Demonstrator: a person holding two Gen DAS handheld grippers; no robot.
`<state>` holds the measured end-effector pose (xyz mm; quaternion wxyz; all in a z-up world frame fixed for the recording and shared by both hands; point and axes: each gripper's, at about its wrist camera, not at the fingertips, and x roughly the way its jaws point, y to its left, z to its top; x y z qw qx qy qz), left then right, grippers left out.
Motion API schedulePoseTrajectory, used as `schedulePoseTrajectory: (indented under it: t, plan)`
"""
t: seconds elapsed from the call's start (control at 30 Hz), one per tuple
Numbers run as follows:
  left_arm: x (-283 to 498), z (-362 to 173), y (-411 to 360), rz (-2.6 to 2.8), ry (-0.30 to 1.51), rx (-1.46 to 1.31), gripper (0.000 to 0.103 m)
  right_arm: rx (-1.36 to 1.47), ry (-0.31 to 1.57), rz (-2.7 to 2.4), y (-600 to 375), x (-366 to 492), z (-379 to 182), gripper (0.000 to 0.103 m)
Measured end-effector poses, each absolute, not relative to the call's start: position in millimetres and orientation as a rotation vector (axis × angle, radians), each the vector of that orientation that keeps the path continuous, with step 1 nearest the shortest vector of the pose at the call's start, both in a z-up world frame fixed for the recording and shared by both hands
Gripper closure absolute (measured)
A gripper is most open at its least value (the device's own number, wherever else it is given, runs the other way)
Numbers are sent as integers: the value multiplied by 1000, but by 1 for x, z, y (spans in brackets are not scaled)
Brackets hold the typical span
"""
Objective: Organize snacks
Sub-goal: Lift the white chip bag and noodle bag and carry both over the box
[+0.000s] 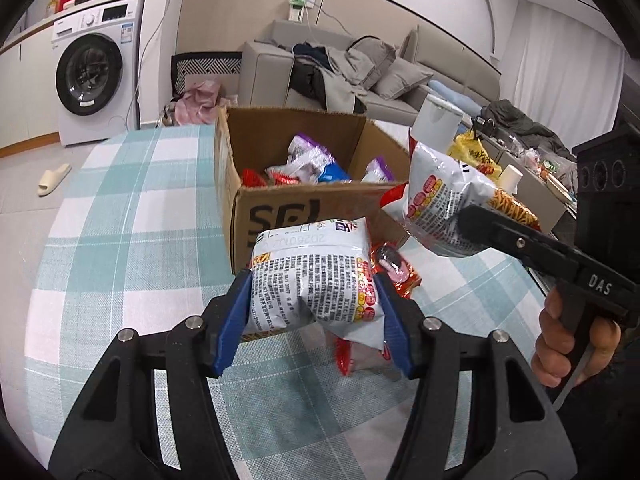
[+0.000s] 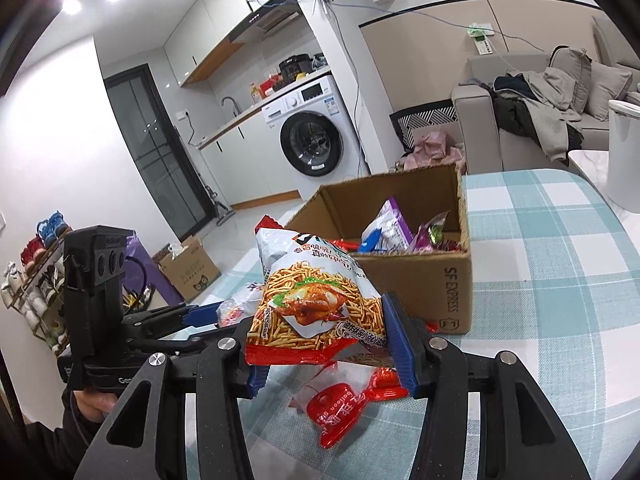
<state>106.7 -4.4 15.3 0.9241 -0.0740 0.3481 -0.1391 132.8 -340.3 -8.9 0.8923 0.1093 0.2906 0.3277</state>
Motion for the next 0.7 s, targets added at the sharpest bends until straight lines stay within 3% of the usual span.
schedulePoseTrajectory:
  t: [0.7]
  plan:
    - [92,68,-4,-228,537,-153,46,267,532,650,-355,133,17,52]
